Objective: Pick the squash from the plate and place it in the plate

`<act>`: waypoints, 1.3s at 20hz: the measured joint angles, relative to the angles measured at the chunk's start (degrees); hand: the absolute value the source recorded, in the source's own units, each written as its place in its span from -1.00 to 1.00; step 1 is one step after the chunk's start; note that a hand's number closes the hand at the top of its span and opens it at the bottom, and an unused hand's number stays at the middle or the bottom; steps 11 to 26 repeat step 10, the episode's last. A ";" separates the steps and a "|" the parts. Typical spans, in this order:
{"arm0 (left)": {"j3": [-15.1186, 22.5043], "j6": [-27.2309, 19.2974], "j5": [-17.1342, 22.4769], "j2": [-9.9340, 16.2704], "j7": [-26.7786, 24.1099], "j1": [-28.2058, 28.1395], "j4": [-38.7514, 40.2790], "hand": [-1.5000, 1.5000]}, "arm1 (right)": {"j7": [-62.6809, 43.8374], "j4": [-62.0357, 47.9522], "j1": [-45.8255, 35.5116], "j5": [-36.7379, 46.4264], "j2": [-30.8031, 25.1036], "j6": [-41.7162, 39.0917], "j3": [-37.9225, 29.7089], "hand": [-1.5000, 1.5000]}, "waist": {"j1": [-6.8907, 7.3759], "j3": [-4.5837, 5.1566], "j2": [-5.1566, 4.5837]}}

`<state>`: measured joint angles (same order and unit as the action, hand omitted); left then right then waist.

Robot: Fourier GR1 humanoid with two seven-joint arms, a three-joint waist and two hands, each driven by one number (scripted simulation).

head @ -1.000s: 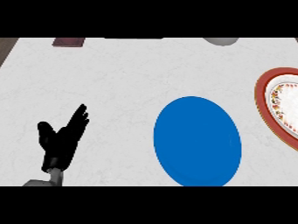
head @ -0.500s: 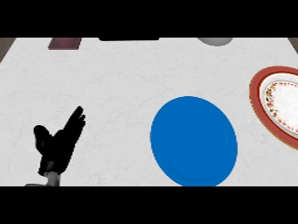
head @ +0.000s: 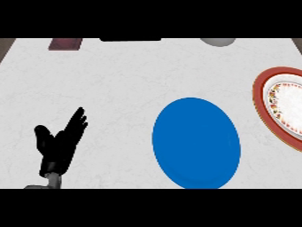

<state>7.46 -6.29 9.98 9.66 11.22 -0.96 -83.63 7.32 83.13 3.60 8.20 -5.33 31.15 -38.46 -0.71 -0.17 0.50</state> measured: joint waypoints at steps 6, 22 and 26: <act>0.40 -0.14 -1.18 -0.72 0.05 -1.32 -1.84 0.00 | -5.00 11.01 10.61 3.06 4.07 3.56 9.12 -1.00 | 0.33 0.03 -0.16; -0.34 0.55 -0.94 -0.77 2.43 -0.52 -2.13 0.00 | -6.41 15.35 15.95 3.25 4.85 5.96 13.84 -1.00 | 0.39 0.08 -0.26; -0.34 0.55 -0.94 -0.77 2.43 -0.52 -2.13 0.00 | -6.41 15.35 15.95 3.25 4.85 5.96 13.84 -1.00 | 0.39 0.08 -0.26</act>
